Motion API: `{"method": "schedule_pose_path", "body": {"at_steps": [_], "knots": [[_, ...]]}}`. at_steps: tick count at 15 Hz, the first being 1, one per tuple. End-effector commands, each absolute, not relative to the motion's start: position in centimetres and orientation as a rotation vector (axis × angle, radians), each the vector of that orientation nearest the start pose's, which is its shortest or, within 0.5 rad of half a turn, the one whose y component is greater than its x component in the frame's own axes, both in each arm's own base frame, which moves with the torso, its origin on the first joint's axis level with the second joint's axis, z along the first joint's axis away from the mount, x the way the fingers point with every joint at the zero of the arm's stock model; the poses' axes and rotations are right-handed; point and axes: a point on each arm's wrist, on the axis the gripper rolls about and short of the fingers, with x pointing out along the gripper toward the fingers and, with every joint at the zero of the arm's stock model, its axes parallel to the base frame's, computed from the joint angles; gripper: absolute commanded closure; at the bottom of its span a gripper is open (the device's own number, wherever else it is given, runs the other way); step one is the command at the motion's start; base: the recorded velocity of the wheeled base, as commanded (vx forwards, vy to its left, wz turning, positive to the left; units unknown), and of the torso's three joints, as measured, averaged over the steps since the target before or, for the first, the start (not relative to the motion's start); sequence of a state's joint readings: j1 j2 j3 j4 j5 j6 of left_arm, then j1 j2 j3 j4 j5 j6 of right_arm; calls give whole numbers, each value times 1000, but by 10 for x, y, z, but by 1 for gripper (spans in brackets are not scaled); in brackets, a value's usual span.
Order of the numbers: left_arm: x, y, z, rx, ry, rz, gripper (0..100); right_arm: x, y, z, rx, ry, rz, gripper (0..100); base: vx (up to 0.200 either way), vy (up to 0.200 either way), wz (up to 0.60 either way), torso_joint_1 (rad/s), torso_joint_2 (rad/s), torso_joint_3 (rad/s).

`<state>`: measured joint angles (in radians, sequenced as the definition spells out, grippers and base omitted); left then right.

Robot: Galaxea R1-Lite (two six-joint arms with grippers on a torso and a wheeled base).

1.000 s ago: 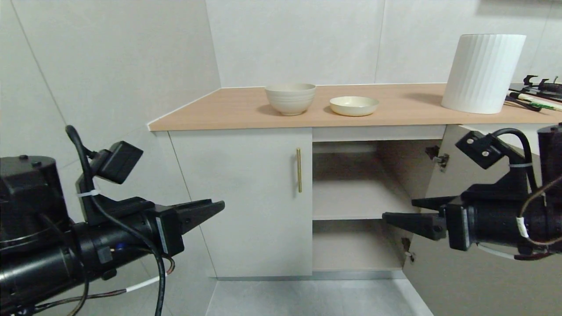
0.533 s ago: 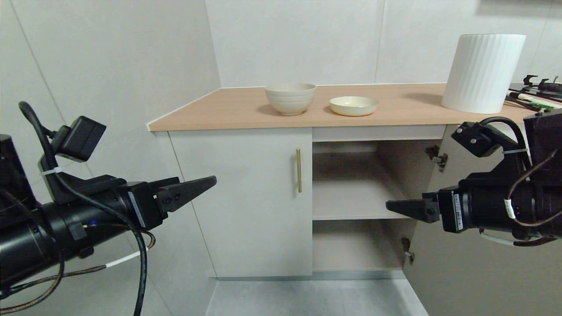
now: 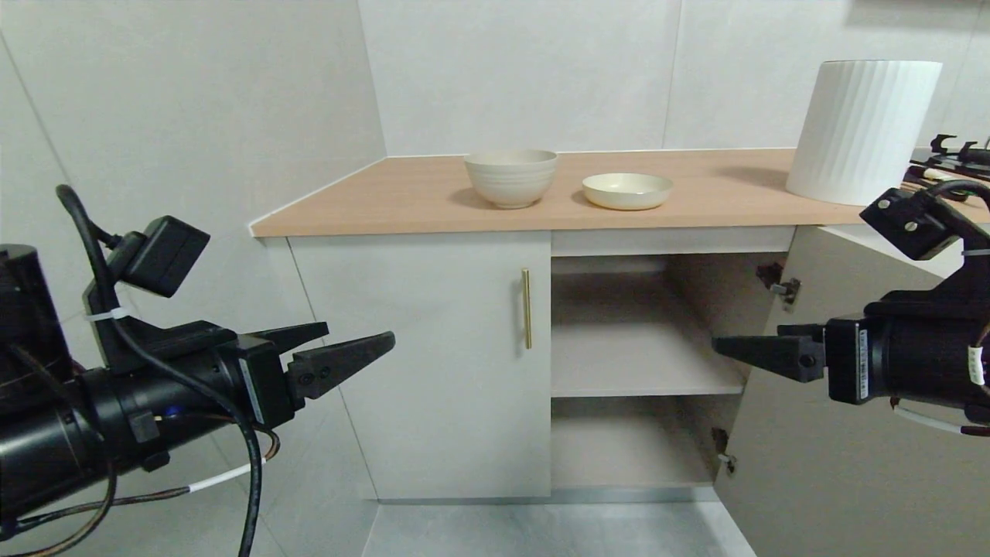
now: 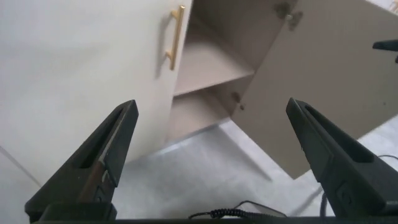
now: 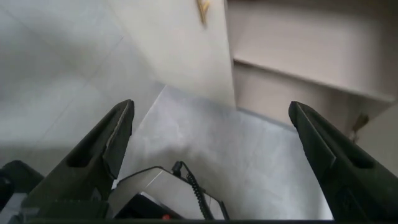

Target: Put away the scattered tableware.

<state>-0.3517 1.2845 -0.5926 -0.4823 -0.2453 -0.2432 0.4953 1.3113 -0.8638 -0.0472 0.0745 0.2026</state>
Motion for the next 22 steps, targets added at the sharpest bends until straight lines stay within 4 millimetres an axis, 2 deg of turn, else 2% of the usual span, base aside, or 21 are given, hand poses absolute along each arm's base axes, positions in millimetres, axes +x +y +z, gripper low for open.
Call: {"method": "schedule_pose_path", "body": {"at_steps": [1,9,20,22], "knots": [[184,-74,213,-224,283,-570,0,180,99,244,111,444,521,0,200,0,0,7,7,-2],[185,-75,212,-224,290,-572,0,179,99,240,103,456,530,0,200,0,0,2,5,1],[183,-76,213,-224,282,-583,0,179,99,238,93,463,551,0,0,0,0,0,0,0],[184,-77,213,-226,288,-583,0,179,100,238,93,466,551,0,0,0,0,49,-256,-210]]}}
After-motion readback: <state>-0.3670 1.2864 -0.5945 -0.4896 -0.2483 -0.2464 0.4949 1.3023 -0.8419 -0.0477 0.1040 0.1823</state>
